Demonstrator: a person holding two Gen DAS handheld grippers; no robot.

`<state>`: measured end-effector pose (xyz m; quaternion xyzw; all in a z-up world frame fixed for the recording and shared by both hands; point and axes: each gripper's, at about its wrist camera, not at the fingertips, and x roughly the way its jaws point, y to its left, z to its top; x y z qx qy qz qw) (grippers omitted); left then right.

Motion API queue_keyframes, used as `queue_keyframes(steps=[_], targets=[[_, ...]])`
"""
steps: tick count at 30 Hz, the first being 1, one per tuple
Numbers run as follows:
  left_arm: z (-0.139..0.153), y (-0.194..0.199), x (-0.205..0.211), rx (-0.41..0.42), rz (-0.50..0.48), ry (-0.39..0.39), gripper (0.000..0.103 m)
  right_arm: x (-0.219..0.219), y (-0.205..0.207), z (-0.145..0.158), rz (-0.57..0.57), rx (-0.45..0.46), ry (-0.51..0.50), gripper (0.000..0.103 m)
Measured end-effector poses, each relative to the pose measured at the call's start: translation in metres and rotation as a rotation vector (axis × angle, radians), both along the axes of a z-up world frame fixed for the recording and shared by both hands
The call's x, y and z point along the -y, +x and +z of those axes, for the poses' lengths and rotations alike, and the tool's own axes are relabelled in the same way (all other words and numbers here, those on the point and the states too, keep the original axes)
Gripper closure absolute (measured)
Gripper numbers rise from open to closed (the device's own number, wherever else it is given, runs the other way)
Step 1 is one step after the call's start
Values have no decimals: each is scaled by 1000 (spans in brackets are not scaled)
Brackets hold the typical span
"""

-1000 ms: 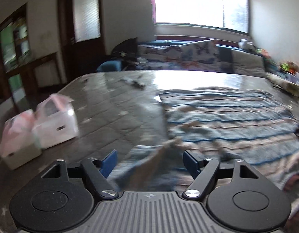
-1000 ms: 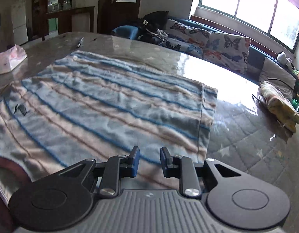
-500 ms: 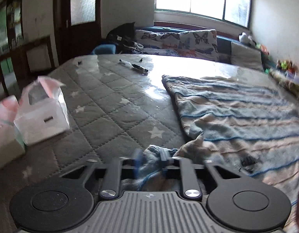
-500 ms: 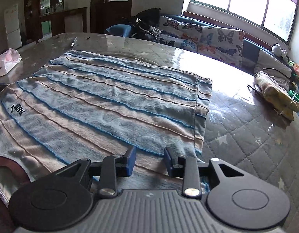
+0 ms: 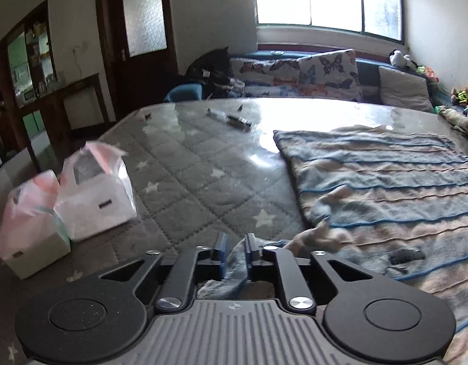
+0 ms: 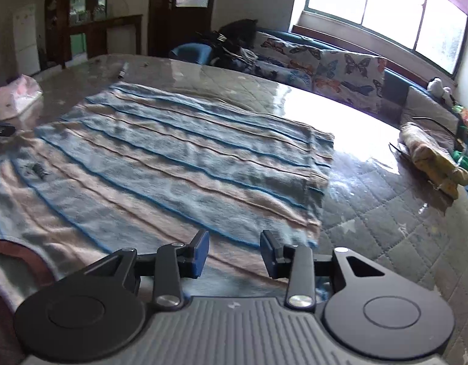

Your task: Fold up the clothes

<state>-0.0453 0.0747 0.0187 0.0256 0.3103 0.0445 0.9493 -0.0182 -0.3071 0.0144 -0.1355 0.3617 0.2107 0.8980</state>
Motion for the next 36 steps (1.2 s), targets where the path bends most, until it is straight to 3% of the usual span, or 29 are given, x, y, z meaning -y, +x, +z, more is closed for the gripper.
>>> queue_keyframes(steps=[2, 6, 11, 21, 26, 28, 33, 36], targets=[[5, -6, 12, 11, -37, -2, 60, -3, -5, 1, 20, -10, 8, 66], [8, -18, 43, 15, -163, -16, 56, -10, -24, 1, 67, -31, 10, 65], [-3, -21, 74, -18, -260, -19, 55, -15, -52, -2, 135, -48, 0, 65], [-12, -27, 95, -41, -319, -13, 55, -16, -98, -2, 207, -29, -38, 66], [-6, -25, 107, -21, -348, -17, 55, -22, -106, 13, 240, -41, 69, 67], [-5, -23, 113, -17, -364, -20, 55, -29, -108, 14, 271, -51, 84, 70], [-7, -18, 127, -16, -404, -21, 54, -42, -108, 0, 265, -75, 50, 99], [-9, -13, 133, -23, -416, -17, 54, -40, -110, -3, 252, -97, 66, 101]])
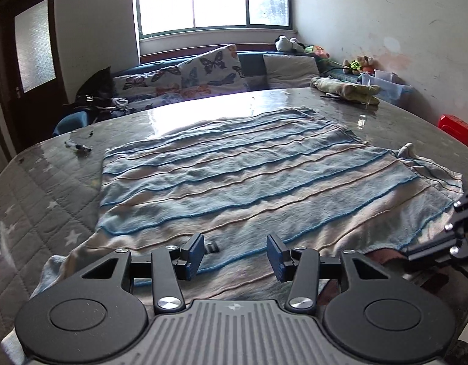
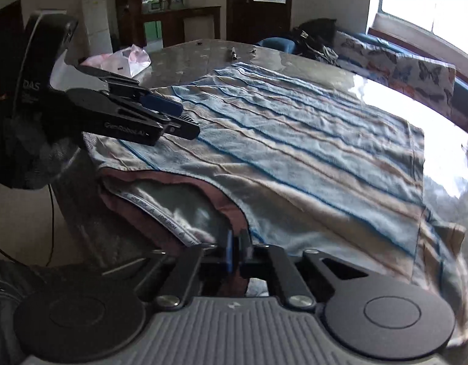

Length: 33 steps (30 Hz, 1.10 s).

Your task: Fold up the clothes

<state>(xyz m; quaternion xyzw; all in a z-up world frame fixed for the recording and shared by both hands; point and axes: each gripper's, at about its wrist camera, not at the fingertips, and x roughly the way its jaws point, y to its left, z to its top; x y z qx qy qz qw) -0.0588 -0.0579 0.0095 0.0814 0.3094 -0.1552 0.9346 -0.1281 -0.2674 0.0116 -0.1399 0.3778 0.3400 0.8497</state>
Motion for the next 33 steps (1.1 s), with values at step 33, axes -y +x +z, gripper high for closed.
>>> queue_keyframes(steps=[33], targets=[[5, -4, 103, -18, -300, -16, 46, 138, 14, 3, -505, 20, 70, 80]])
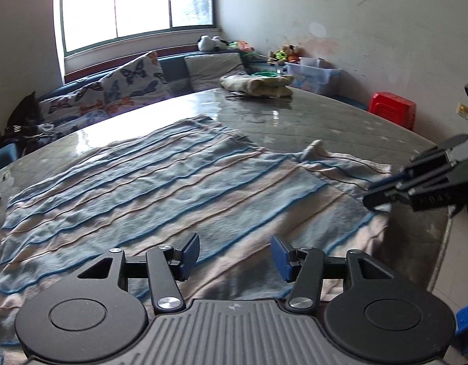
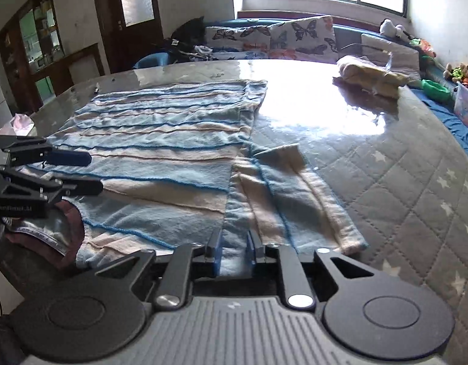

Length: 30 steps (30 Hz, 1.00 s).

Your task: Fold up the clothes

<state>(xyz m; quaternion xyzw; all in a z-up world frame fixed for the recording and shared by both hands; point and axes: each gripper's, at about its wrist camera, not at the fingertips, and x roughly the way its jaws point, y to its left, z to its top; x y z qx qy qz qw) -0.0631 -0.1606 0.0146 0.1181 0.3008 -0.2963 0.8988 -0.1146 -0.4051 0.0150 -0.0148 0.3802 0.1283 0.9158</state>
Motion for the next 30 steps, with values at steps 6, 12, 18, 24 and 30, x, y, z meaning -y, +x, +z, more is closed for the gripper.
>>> queue_keyframes(steps=[6, 12, 18, 24, 30], targets=[[-1, -5, 14, -5, -42, -2, 42, 26, 0, 5, -142, 52, -70, 66], [0, -6, 17, -1, -43, -15, 30, 50, 5, -7, -256, 56, -55, 62], [4, -4, 12, 15, -21, -28, 14, 52, 5, -15, -283, 51, -4, 78], [7, -2, 3, 28, 8, -40, 4, 51, 1, -5, -288, 76, 41, 91], [10, 0, -11, 44, 48, -47, 0, 31, -5, 26, -190, 151, 73, 92]])
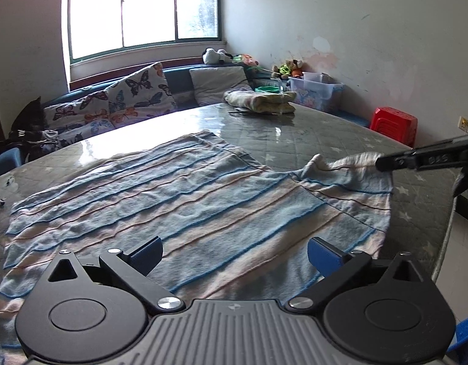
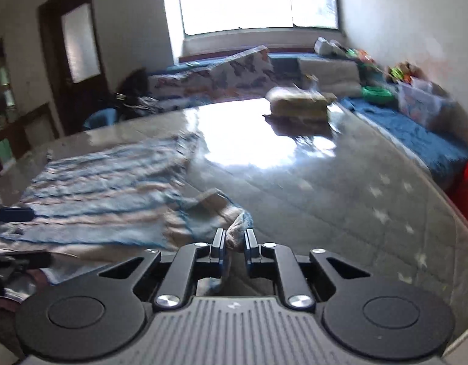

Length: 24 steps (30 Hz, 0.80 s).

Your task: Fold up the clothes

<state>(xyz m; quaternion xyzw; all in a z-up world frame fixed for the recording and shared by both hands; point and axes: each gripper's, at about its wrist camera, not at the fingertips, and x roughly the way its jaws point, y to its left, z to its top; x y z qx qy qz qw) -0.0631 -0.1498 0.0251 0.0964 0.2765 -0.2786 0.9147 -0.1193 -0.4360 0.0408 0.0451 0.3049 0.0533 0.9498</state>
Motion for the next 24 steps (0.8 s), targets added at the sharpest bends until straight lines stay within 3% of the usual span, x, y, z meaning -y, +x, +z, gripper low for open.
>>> queue_keyframes(steps=[7, 14, 19, 24], targets=[[5, 1, -19, 26, 57, -8, 0, -48, 7, 23, 194, 48, -2, 92], [8, 2, -38, 37, 112, -20, 0, -101, 20, 15, 385, 11, -30, 91], [4, 2, -42, 24, 128, -13, 0, -122, 24, 3, 443, -35, -20, 85], [1, 4, -41, 11, 131, -6, 0, -117, 24, 9, 458, -22, -16, 83]])
